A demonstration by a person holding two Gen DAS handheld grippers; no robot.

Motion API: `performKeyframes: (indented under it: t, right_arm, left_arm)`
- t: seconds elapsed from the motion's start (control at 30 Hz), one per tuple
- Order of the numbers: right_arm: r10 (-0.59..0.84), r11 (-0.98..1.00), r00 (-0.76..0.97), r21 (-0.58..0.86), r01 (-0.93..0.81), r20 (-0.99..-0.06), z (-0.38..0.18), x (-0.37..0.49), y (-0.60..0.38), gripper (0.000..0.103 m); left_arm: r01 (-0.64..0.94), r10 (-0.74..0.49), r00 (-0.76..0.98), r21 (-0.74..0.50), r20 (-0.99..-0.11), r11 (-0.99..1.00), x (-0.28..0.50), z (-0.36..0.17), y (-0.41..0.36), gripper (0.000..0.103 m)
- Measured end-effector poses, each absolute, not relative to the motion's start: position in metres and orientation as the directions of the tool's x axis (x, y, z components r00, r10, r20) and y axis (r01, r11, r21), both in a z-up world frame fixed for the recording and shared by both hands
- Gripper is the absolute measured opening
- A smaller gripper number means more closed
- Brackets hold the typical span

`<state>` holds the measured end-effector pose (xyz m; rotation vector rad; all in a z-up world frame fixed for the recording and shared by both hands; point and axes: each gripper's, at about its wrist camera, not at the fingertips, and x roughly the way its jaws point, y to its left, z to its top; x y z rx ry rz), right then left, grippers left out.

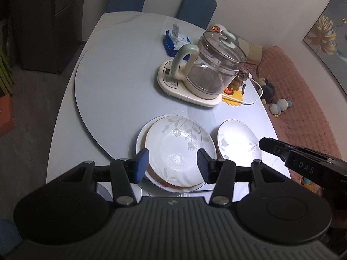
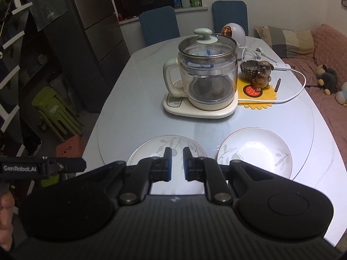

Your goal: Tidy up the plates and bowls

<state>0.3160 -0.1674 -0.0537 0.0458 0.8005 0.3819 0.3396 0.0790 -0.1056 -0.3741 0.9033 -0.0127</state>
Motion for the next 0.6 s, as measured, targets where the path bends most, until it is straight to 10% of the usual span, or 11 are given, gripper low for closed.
performKeyframes:
  t: [0.6]
  right_arm:
    - [0.346, 0.936, 0.644, 0.205, -0.285, -0.682, -0.04, 0.224, -0.167, 0.013]
  left_arm:
    - [-0.093, -0.159, 0.665, -0.293, -0.729, 0.952, 0.247, -0.085, 0.065, 0.055]
